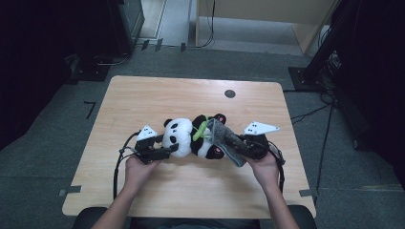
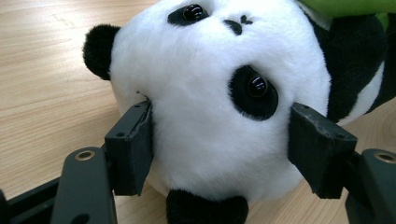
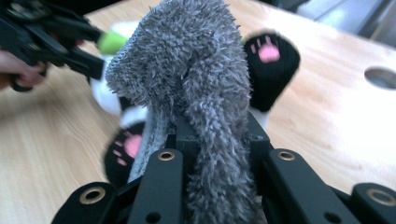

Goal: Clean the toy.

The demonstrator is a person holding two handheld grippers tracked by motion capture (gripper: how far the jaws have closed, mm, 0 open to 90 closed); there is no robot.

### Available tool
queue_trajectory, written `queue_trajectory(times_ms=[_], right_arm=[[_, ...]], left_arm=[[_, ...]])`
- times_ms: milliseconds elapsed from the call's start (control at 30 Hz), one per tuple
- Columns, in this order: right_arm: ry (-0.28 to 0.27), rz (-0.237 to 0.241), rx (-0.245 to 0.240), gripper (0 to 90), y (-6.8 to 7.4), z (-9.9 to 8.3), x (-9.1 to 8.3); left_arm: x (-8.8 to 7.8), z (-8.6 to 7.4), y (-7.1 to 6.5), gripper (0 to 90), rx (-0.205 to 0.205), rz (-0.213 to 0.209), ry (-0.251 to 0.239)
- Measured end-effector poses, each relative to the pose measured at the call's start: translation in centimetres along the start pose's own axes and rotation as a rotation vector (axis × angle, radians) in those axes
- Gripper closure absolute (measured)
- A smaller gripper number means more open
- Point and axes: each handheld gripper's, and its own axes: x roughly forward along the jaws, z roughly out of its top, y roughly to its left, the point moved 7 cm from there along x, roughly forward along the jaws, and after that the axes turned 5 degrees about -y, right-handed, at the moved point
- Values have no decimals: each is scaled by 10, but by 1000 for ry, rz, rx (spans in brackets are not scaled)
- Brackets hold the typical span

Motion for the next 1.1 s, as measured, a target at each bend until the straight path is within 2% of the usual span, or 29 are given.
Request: queue_trajectory(times_ms=[100,200,300,400,633,767,933,967,1033,1100], right_arm=[[-33,26,-10,751,10,10,-5],[-37,62,-20,750,23,15,-4],[-25,107,-31,750,35,15,4],[5,121,-44,749,40,9,13],[39,84,-54,745,28,-3,20],[33,85,-39,745,23,-5,20],[27,75,4,745,12,-9,20],[36,44,20,745,4,-14,20],[45,16,31,745,-3,-18,21],[34,38,86,745,-9,-22,24]], left_arm=[[0,0,0,285,3,0,1],[0,0,0,282,3,0,2],[0,0,0,279,-2,1,0],[0,0,0,277,0,4,2],[1,-1,0,271,4,1,5],[1,-1,0,270,12,1,4],[1,-1,0,270,12,-2,6],[1,-1,0,270,11,-1,5],[1,-1,1,270,1,-3,5],[1,-1,2,270,-1,-4,4]])
